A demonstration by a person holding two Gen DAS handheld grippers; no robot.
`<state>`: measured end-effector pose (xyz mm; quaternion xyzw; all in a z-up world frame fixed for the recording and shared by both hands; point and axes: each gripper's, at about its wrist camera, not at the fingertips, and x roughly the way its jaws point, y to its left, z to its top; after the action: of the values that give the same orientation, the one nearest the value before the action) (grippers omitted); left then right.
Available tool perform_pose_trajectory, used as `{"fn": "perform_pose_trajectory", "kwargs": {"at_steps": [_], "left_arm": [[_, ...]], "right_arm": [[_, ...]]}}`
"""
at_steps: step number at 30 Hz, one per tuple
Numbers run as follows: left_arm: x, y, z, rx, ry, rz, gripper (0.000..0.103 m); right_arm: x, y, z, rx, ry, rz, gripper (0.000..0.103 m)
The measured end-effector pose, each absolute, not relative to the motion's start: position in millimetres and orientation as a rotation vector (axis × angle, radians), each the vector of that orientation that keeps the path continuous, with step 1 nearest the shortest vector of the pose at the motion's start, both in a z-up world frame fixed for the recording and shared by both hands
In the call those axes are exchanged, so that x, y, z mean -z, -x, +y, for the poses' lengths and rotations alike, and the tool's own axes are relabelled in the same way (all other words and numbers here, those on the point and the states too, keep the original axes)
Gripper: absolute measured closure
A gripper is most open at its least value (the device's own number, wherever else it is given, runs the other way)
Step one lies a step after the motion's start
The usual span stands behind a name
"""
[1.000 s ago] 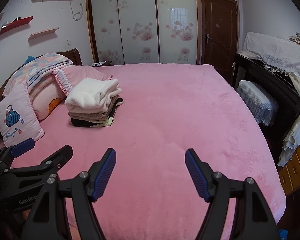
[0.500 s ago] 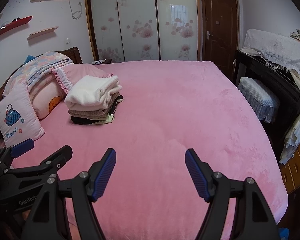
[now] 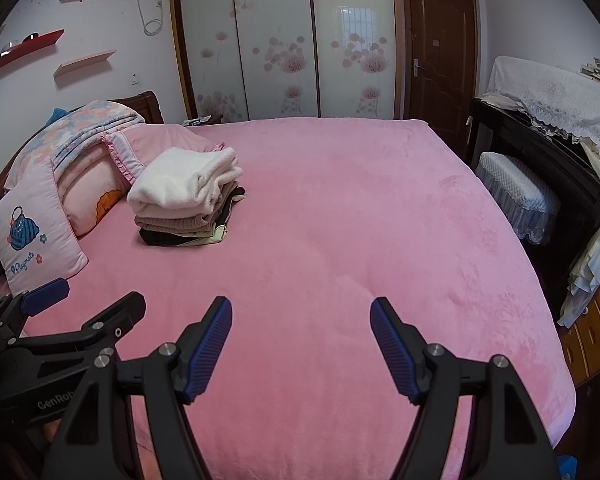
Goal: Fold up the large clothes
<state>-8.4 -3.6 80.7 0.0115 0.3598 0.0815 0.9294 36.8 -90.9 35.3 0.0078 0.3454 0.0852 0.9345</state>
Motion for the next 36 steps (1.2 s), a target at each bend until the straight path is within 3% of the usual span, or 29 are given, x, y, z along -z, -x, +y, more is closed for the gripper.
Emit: {"fn": "perform_pose_trajectory", "kwargs": {"at_steps": [36], "left_arm": [[-68.6, 4.7, -0.2, -0.145, 0.003, 0.783, 0.001]], "right_arm": [[-22.6, -37.2, -91.7, -0.187, -0.018, 0.716, 0.031]]}}
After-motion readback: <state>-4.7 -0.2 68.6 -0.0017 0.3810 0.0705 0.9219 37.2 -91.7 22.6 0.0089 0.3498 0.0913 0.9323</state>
